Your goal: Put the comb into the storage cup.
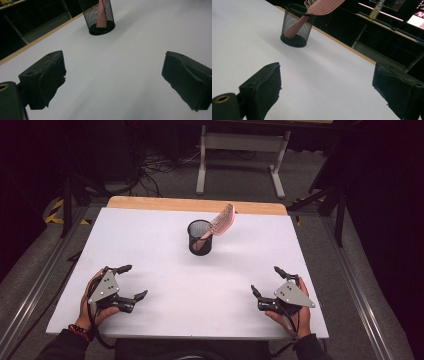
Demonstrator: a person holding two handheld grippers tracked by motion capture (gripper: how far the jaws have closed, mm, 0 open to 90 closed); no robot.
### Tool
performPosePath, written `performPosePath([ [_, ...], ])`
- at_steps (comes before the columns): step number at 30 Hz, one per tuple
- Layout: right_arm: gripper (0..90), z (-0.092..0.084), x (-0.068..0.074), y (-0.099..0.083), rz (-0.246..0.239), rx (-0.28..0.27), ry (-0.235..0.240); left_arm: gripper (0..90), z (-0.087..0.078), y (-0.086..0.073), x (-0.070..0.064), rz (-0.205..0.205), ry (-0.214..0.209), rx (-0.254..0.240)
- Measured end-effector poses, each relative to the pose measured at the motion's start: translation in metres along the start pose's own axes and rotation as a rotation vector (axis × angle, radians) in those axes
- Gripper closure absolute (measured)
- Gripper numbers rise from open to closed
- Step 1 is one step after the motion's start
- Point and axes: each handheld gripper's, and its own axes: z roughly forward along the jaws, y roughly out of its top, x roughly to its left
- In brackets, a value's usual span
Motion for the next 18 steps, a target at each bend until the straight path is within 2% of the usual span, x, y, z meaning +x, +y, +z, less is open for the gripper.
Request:
performPosePath([
  [14,5.4,-0.001,-0.003,-0.021,0.043,0.044,0.007,5.9,0.001,0.000,0.000,-0.006,-0.010,-0.003],
  [18,3.8,0.002,-0.003,-0.024,0.057,0.052,0.033,5.8,0.002,0.000,0.000,-0.005,-0.012,0.005],
])
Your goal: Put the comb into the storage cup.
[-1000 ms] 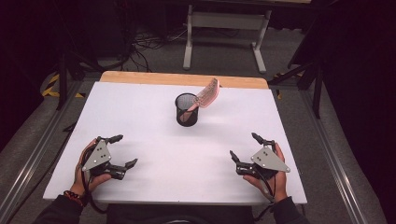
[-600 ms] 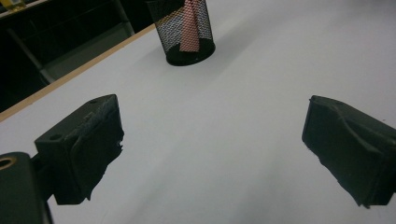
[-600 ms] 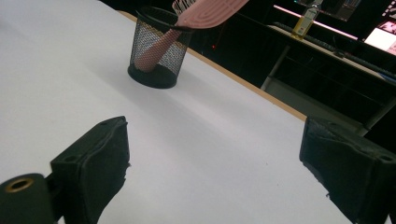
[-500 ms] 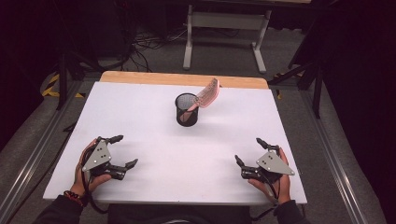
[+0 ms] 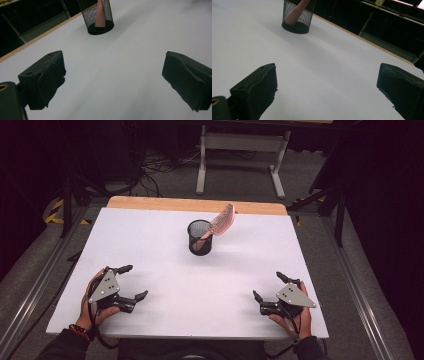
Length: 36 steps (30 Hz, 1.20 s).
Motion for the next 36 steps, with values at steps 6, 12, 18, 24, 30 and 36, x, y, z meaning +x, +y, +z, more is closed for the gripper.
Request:
performPosePath([
  [6,3.6,0.0013,0.0024,-0.0008,-0.014,0.005,0.006,5.8,0.0012,0.0003,-0.0021,0.009,-0.002,0.009],
  [12,3.8,0.0003,0.0038,0.0011,-0.013,-0.008,-0.002,5.7,0.0000,0.0002,-0.0019,0.019,-0.001,0.008],
  [18,4.2,-0.0021,0.0042,0.0047,-0.005,-0.032,-0.010,5.7,-0.0017,-0.0003,-0.0016,0.014,-0.007,0.000],
  [24,4.7,-0.0012,0.0041,0.0042,-0.001,-0.028,-0.017,5.6,-0.0010,-0.0001,-0.0015,0.008,-0.010,-0.002],
  [30,5.1,-0.0008,0.0048,0.0040,-0.007,-0.027,-0.023,5.6,-0.0014,-0.0001,-0.0009,0.008,-0.006,-0.001],
  [36,5.1,-0.0002,0.0061,0.0051,-0.008,-0.029,-0.025,5.7,-0.0021,-0.0005,0.0006,0.003,-0.005,0.000],
])
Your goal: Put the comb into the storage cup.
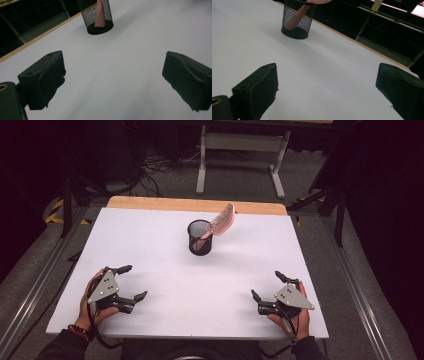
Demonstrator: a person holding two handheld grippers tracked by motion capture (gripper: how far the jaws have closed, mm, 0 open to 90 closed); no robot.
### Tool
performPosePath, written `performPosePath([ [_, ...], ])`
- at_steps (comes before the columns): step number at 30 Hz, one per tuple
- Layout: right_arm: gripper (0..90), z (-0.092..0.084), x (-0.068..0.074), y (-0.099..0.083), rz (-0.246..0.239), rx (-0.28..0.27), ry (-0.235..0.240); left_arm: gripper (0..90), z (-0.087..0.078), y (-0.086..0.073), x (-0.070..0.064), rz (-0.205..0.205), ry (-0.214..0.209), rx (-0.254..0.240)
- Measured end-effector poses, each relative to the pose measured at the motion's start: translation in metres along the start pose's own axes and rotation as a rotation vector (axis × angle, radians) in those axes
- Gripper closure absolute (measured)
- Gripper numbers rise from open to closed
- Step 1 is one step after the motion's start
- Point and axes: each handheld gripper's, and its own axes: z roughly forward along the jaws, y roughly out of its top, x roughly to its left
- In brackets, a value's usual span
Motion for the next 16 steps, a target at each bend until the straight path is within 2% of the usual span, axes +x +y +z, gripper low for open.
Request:
performPosePath([
  [16,5.0,0.0002,-0.0022,-0.0013,0.010,-0.002,0.010,5.7,0.0012,-0.0001,0.0017,-0.009,0.008,0.001],
])
